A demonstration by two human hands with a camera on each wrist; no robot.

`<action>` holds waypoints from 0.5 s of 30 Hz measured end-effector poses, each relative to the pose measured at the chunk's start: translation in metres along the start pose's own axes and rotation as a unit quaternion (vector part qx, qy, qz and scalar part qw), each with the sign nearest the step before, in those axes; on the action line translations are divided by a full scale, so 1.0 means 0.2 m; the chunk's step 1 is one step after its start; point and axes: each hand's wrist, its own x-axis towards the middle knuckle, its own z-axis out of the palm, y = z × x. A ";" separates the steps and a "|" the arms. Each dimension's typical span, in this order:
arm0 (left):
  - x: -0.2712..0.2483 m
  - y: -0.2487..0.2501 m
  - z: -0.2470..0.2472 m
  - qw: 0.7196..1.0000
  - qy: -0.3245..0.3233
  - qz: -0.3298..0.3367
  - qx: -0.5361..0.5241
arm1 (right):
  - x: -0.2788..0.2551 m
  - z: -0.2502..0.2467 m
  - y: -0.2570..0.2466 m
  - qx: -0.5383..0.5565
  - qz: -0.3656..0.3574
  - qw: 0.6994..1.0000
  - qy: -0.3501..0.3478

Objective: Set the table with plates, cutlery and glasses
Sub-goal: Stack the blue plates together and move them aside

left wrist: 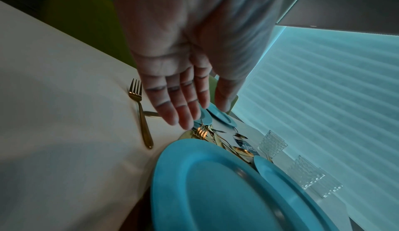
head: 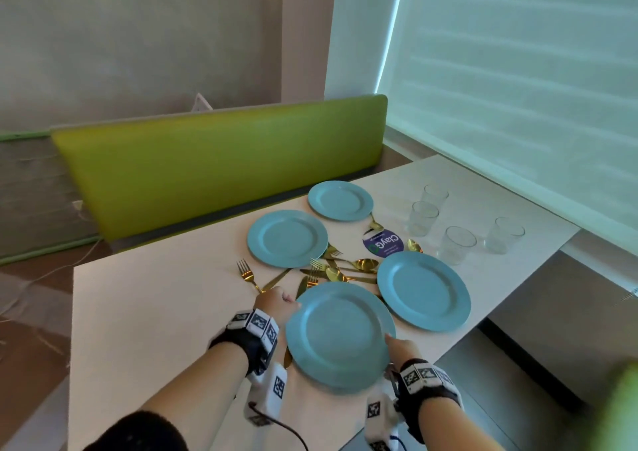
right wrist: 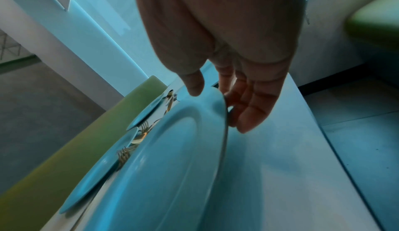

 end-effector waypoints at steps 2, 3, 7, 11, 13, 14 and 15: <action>0.00 0.00 0.01 1.000 -0.001 0.000 0.005 | 0.02 0.00 -0.01 0.037 -0.006 0.999 0.004; 0.00 0.00 0.02 1.000 -0.005 -0.003 0.008 | 0.01 -0.02 -0.02 0.046 -0.009 0.999 -0.001; 0.00 0.04 0.03 1.000 0.007 0.012 0.023 | -0.04 -0.11 -0.12 0.032 -0.071 0.997 0.022; -0.01 0.15 0.04 1.000 0.004 0.005 0.015 | -0.13 -0.28 -0.25 0.034 -0.109 0.992 0.051; 0.01 0.20 0.06 0.999 -0.033 -0.014 0.010 | -0.15 -0.37 -0.32 0.049 -0.127 0.989 0.061; 0.04 0.21 0.08 0.999 -0.043 -0.019 -0.002 | -0.14 -0.41 -0.35 0.061 -0.131 0.988 0.054; 0.07 0.24 0.10 0.998 -0.060 -0.023 -0.029 | -0.13 -0.45 -0.38 0.084 -0.132 0.987 0.044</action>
